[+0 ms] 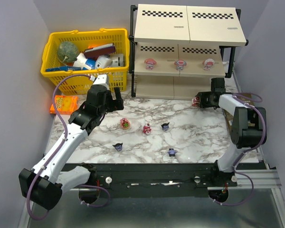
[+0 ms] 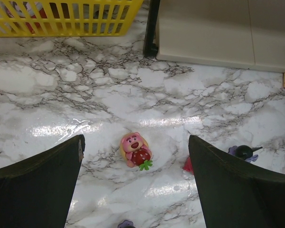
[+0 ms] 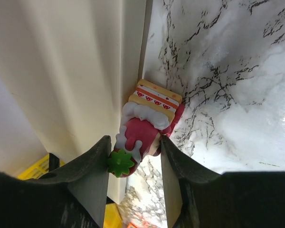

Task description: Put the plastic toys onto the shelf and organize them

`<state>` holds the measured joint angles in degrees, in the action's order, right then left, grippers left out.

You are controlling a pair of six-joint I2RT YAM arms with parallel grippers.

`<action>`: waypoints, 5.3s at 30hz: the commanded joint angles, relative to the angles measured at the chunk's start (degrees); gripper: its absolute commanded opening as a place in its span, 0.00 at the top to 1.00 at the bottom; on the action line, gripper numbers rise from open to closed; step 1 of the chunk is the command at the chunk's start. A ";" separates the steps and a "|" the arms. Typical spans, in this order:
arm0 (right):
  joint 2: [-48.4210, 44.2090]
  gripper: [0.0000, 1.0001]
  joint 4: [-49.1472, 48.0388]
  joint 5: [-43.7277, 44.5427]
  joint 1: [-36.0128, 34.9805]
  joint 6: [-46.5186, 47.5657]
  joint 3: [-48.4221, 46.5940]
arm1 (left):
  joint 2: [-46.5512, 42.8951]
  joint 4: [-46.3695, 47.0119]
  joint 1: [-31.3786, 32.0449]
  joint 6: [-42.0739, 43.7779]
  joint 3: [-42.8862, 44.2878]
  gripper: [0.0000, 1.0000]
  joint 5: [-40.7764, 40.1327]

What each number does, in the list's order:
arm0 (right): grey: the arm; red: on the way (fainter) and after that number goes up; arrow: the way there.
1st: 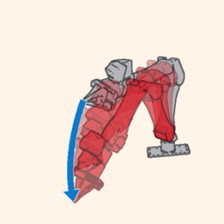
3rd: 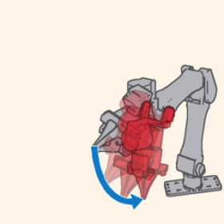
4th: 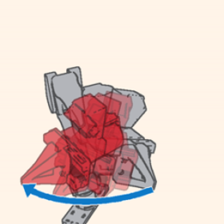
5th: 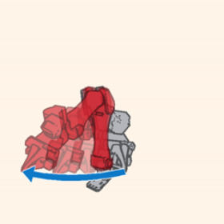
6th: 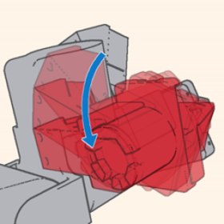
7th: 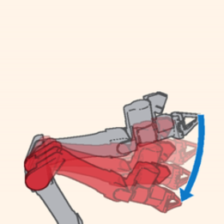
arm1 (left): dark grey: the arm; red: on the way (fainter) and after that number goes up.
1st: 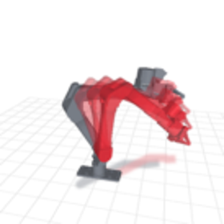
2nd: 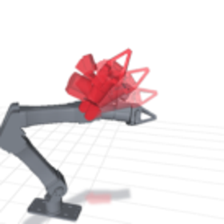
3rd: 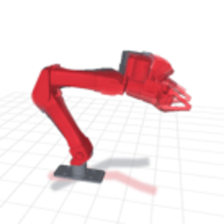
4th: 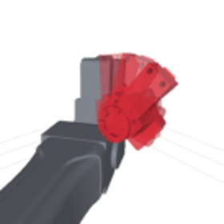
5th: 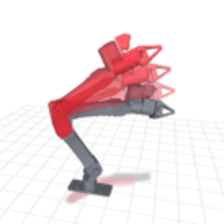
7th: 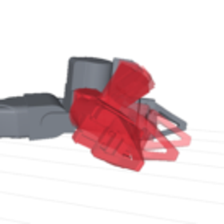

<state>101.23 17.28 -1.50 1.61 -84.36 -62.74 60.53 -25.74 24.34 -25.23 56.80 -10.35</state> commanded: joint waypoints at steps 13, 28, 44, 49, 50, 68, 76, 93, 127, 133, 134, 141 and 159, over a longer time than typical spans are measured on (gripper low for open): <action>-2.27 0.80 -6.55 -0.70 0.59 -0.02 -0.01 | 1.43 2.01 -0.87 0.18 1.74 0.01 1.30; 3.62 0.57 -8.14 -1.67 0.94 -0.63 -3.44 | 1.34 1.04 -1.22 -0.52 1.83 0.01 0.51; 4.94 0.23 -8.84 -5.53 2.70 2.62 -6.43 | 1.25 0.77 -1.57 -1.13 1.48 0.01 0.94; 5.12 0.18 -10.51 -6.76 3.40 3.15 -6.43 | 1.25 0.78 -1.66 -1.13 1.48 0.01 1.12; 5.20 0.17 -11.21 -6.94 3.40 3.23 -6.34 | 1.34 0.78 -1.66 -1.13 1.48 0.01 1.12; 0.99 0.17 -16.75 -10.19 3.84 2.71 0.60 | 1.08 0.86 -2.10 -1.22 1.30 0.01 1.91; -3.76 0.14 -18.77 -10.28 3.84 4.11 4.73 | 0.38 1.48 -2.19 -1.57 0.51 0.01 2.70; -14.03 0.16 -9.30 -16.34 2.53 11.82 10.80 | -2.44 2.71 -2.36 -2.36 -2.65 0.01 3.93; -12.03 0.18 9.53 8.34 -47.13 -20.06 2.36 | -16.05 -0.10 -2.28 -2.98 -17.07 0.01 -1.78; -9.92 0.19 10.49 10.55 -47.40 -21.55 2.10 | -16.59 -0.81 -2.28 -2.89 -16.98 0.01 -1.95; -9.04 0.19 10.93 10.64 -47.57 -21.55 1.57 | -16.50 -0.81 -2.28 -2.80 -16.98 0.01 -1.96; -5.70 0.19 11.81 10.64 -48.89 -21.99 -0.80 | -16.32 -1.16 -2.28 -2.72 -16.98 0.01 -1.87; -1.83 0.38 10.32 10.99 -50.39 -23.92 -1.33 | -16.15 -2.65 -2.28 -2.72 -16.98 0.01 -1.08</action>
<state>98.30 26.68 6.83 -48.36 -107.09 -63.37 44.69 -27.33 22.44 -28.51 40.29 -10.90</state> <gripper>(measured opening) 0.641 0.988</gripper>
